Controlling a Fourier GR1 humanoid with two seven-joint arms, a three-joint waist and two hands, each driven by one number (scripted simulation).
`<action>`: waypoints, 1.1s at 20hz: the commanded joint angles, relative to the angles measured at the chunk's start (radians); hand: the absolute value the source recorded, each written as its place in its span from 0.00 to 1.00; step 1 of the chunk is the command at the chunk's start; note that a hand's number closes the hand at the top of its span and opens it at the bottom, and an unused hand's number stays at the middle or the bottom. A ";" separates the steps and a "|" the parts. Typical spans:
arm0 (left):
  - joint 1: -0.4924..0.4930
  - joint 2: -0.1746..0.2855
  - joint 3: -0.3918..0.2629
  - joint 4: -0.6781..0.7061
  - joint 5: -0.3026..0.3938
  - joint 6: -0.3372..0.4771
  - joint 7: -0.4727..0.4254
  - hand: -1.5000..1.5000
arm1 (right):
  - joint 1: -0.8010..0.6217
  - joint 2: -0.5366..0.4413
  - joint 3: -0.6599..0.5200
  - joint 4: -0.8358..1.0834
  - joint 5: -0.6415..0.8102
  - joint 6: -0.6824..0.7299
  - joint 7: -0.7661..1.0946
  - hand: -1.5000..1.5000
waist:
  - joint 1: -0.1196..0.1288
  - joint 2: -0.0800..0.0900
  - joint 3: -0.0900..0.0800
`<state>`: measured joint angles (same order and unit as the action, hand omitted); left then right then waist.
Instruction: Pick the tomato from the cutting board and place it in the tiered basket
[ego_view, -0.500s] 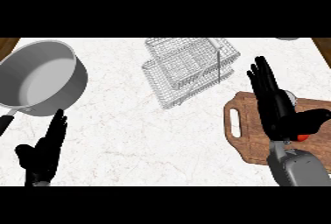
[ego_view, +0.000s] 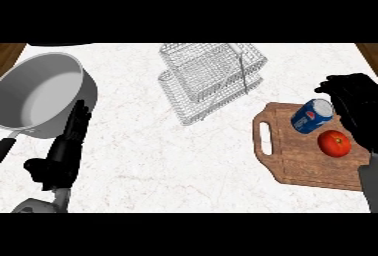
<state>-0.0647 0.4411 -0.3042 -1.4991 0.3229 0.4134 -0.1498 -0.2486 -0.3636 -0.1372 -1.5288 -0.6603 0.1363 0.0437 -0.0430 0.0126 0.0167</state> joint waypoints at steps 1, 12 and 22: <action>-0.037 -0.028 -0.031 -0.019 -0.018 0.005 -0.001 0.50 | 0.015 0.012 -0.022 0.093 -0.268 0.233 0.093 0.00 | 0.016 0.009 0.002; -0.102 -0.052 -0.059 -0.035 -0.066 0.059 0.069 0.50 | 0.050 -0.446 -0.260 0.302 -0.412 0.980 0.128 0.00 | 0.017 -0.001 -0.006; -0.109 -0.064 -0.073 -0.030 -0.079 0.063 0.086 0.50 | -0.048 -0.672 -0.456 0.032 0.012 1.168 0.075 0.00 | 0.034 -0.011 -0.008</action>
<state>-0.1620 0.3781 -0.3772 -1.5223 0.2468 0.4740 -0.0776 -0.2663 -0.9824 -0.5234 -1.4169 -0.7928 1.1216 0.1522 -0.0159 0.0045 0.0081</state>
